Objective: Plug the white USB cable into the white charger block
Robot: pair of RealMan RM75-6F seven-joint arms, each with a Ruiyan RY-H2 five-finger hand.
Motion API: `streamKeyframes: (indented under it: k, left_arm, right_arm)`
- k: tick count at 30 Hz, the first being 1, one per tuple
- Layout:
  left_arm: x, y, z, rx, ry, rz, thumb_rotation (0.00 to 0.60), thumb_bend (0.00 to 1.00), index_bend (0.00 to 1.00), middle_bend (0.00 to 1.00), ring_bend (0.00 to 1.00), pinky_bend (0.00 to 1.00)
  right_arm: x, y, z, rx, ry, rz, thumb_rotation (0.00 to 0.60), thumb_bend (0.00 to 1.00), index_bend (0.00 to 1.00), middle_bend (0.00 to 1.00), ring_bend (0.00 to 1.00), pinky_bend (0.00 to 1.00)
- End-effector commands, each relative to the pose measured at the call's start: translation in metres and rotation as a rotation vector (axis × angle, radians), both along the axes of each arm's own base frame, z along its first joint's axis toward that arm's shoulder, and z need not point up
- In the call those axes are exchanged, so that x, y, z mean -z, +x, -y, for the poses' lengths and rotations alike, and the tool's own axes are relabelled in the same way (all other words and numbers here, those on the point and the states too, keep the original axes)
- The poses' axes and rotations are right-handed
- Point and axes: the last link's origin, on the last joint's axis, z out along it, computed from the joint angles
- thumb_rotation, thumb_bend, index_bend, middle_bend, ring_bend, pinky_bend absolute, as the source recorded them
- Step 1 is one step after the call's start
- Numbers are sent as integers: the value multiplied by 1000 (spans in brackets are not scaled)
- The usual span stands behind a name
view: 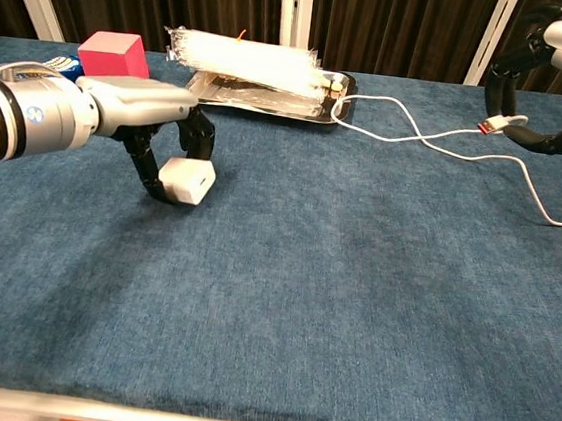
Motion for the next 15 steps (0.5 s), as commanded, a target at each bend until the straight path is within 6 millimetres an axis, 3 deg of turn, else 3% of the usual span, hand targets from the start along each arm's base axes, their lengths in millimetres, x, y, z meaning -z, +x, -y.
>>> streamKeyframes:
  k: [1, 6, 11, 15]
  left_arm:
    - [-2, 5, 1, -11, 25, 14, 600, 208, 511, 473, 335, 105]
    - [-8, 13, 2, -40, 63, 14, 594, 208, 518, 500, 370, 142]
    - [-15, 24, 1, -69, 97, 21, 512, 207, 522, 513, 390, 158]
    - [-21, 33, 0, -95, 123, 35, 491, 205, 522, 525, 407, 177]
  right_arm:
    - [5, 8, -1, 1, 19, 24, 600, 381, 618, 512, 301, 69]
    - [20, 30, 1, -2, 58, 37, 600, 382, 624, 514, 307, 72]
    - [41, 54, 8, 13, 90, 24, 600, 382, 627, 526, 327, 83]
    - [64, 75, 15, 41, 98, 34, 600, 382, 629, 529, 338, 86]
